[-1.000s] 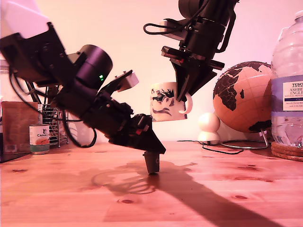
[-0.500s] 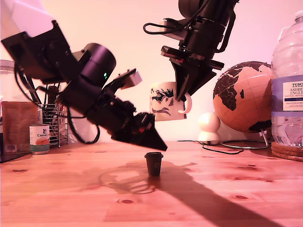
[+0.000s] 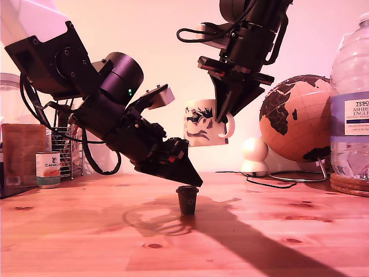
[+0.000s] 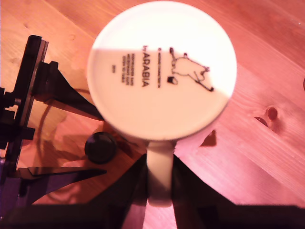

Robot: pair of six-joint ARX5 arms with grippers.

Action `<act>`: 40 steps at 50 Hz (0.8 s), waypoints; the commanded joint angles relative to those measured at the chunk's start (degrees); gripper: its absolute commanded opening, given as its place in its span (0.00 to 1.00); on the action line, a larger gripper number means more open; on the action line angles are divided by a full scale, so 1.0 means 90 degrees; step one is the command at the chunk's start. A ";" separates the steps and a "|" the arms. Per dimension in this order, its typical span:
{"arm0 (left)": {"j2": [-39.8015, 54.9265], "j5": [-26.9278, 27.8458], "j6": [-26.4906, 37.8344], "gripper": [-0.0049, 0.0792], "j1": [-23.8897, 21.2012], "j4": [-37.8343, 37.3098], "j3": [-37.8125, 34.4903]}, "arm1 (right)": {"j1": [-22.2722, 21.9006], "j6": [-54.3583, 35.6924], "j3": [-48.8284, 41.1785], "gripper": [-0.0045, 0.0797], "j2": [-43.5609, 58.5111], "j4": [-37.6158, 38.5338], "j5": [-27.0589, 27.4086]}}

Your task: Lift the coffee cup and remove the coffee capsule that is hidden under it

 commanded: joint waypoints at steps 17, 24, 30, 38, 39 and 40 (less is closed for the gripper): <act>0.0350 -0.0041 0.0114 0.65 -0.0058 -0.0049 -0.0015 | 0.0000 0.0000 0.0061 0.04 -0.0313 0.0136 -0.0165; 0.0350 -0.0039 0.0114 0.50 -0.0063 -0.0056 -0.0015 | 0.0002 0.0000 0.0061 0.04 -0.0313 0.0141 -0.0165; 0.0350 -0.0027 0.0112 0.33 -0.0087 0.0007 -0.0012 | 0.0002 0.0000 0.0061 0.04 -0.0313 0.0138 -0.0165; 0.0350 0.0068 0.0109 0.23 -0.0087 0.0000 -0.0010 | 0.0000 0.0000 0.0061 0.04 -0.0313 0.0136 -0.0165; 0.0347 0.0075 0.0109 0.23 -0.0087 0.0000 -0.0010 | 0.0000 0.0000 0.0061 0.04 -0.0313 0.0138 -0.0165; 0.0347 0.0080 0.0109 0.23 -0.0087 0.0000 -0.0010 | 0.0000 0.0000 0.0061 0.04 -0.0313 0.0136 -0.0165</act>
